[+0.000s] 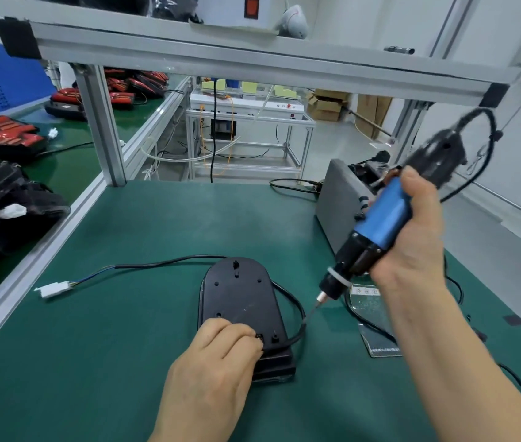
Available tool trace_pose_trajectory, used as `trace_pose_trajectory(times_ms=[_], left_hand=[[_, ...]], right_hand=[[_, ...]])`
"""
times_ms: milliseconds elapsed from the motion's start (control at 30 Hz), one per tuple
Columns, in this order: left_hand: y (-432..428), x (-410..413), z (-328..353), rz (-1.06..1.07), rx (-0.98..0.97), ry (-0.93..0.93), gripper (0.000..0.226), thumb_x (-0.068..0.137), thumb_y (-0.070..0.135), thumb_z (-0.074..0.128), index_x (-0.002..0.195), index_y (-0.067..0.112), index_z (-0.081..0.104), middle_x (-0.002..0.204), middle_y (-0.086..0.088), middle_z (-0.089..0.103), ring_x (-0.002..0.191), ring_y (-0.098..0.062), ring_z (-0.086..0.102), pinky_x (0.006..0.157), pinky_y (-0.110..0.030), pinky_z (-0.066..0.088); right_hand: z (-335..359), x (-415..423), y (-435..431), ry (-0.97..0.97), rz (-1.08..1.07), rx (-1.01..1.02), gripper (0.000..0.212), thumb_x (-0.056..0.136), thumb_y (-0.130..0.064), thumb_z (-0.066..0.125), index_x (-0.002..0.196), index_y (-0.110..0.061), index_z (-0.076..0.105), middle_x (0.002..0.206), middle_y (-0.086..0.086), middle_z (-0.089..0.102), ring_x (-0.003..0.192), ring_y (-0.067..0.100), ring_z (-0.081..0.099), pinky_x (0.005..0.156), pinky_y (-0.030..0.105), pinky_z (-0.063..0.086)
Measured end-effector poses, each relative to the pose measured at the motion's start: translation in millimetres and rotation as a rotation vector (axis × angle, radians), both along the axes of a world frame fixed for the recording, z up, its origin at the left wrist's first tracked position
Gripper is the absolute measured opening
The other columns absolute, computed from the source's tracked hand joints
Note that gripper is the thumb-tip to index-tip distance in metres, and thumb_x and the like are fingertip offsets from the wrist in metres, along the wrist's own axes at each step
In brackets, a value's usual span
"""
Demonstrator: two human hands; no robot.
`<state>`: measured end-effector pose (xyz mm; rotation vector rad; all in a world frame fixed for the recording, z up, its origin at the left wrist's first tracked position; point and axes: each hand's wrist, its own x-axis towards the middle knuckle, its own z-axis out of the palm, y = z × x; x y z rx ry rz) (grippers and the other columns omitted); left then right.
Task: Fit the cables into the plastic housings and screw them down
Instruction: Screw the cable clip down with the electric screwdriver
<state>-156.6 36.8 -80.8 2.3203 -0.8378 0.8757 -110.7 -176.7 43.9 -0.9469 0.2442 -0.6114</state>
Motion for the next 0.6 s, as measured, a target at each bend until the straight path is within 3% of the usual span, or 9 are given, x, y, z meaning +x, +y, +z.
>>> trace_pose_trajectory(times_ms=[133,300,433,600], left_hand=[[-1.2,1.2,0.0,0.005,-0.013,-0.014,0.019,0.083,0.027,0.055,0.073,0.022,0.071,0.083,0.016,0.066,0.086,-0.006,0.049,0.043,-0.017,0.046],[-1.4,0.6,0.9,0.004,-0.017,-0.013,0.020,0.083,0.027,0.055,0.072,0.022,0.072,0.082,0.016,0.066,0.085,-0.006,0.048,0.046,-0.020,0.049],[-2.8,0.8,2.8,0.006,-0.008,-0.020,0.022,0.083,0.027,0.054,0.071,0.021,0.072,0.081,0.015,0.066,0.085,-0.007,0.048,0.044,-0.021,0.049],[-2.1,0.5,2.7,-0.001,-0.012,-0.018,0.025,0.083,0.027,0.052,0.070,0.020,0.072,0.080,0.014,0.067,0.085,-0.007,0.047,0.041,-0.024,0.049]], right_hand=[[-3.8,-16.1,-32.2,-0.011,-0.109,0.078,0.014,0.078,-0.032,0.068,0.078,-0.021,0.060,0.055,-0.009,0.057,0.046,0.006,0.054,0.048,0.015,0.045],[-22.6,-31.8,-58.6,0.069,-0.163,0.108,0.017,0.075,-0.036,0.069,0.081,-0.022,0.060,0.062,-0.009,0.060,0.051,0.007,0.056,0.051,0.016,0.047],[-40.5,-40.0,-70.3,0.203,-0.208,0.108,0.020,0.076,-0.040,0.069,0.081,-0.023,0.058,0.056,-0.007,0.059,0.045,0.008,0.056,0.047,0.016,0.048],[-60.3,-45.5,-85.6,0.414,-0.222,0.099,0.023,0.078,-0.043,0.069,0.085,-0.023,0.059,0.068,-0.003,0.061,0.042,0.009,0.058,0.048,0.024,0.049]])
